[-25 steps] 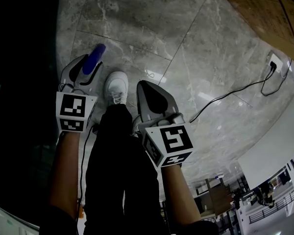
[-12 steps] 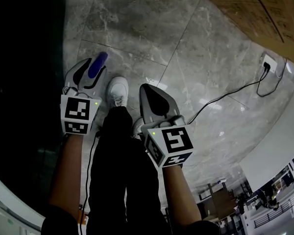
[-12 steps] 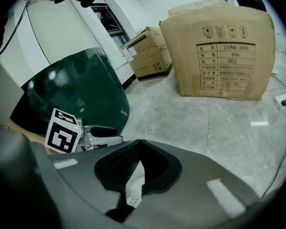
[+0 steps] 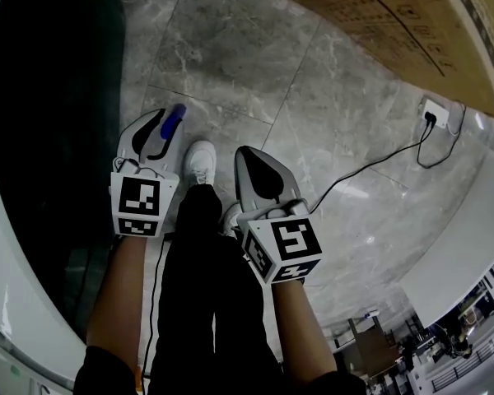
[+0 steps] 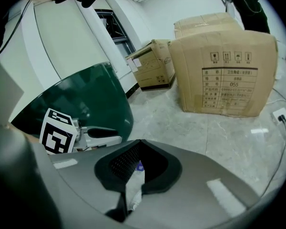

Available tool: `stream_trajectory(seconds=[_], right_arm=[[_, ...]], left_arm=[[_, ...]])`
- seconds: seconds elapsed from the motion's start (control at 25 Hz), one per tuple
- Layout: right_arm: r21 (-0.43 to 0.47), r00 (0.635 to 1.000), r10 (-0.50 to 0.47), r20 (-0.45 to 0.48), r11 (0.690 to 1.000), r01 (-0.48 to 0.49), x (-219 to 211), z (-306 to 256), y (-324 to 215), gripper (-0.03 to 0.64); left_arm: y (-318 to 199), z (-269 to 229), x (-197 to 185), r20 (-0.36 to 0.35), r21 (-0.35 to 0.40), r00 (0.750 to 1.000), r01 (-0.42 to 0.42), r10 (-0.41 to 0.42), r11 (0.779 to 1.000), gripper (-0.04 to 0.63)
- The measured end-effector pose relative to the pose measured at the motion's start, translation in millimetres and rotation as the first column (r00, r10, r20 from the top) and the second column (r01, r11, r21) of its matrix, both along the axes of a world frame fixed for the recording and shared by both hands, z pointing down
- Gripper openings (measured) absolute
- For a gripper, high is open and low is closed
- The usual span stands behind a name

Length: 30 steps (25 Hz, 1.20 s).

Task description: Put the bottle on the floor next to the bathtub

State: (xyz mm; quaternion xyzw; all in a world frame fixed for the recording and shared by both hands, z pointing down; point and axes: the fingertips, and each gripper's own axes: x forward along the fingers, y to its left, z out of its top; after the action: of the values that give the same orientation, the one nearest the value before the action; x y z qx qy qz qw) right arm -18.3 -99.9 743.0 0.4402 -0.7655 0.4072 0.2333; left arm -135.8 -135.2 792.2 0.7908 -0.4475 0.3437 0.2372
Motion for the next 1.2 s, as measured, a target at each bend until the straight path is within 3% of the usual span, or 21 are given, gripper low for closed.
stream_trajectory(seconds=[0.68, 1.2], right_arm=[[0.145, 1.000, -0.013, -0.015, 0.989, 0.015, -16.0, -122.1, -28.0, 0.023], [0.224, 1.000, -0.002, -0.011, 0.975, 0.005, -17.3, -205.1, -42.3, 0.023]], left_arm=[[-15.4, -145.2, -16.2, -0.072, 0.148, 0.991, 0.121, -0.112, 0.982, 0.008], [-18.2, -236.3, -15.0, -0.092, 0.197, 0.987, 0.150, -0.134, 0.969, 0.002]])
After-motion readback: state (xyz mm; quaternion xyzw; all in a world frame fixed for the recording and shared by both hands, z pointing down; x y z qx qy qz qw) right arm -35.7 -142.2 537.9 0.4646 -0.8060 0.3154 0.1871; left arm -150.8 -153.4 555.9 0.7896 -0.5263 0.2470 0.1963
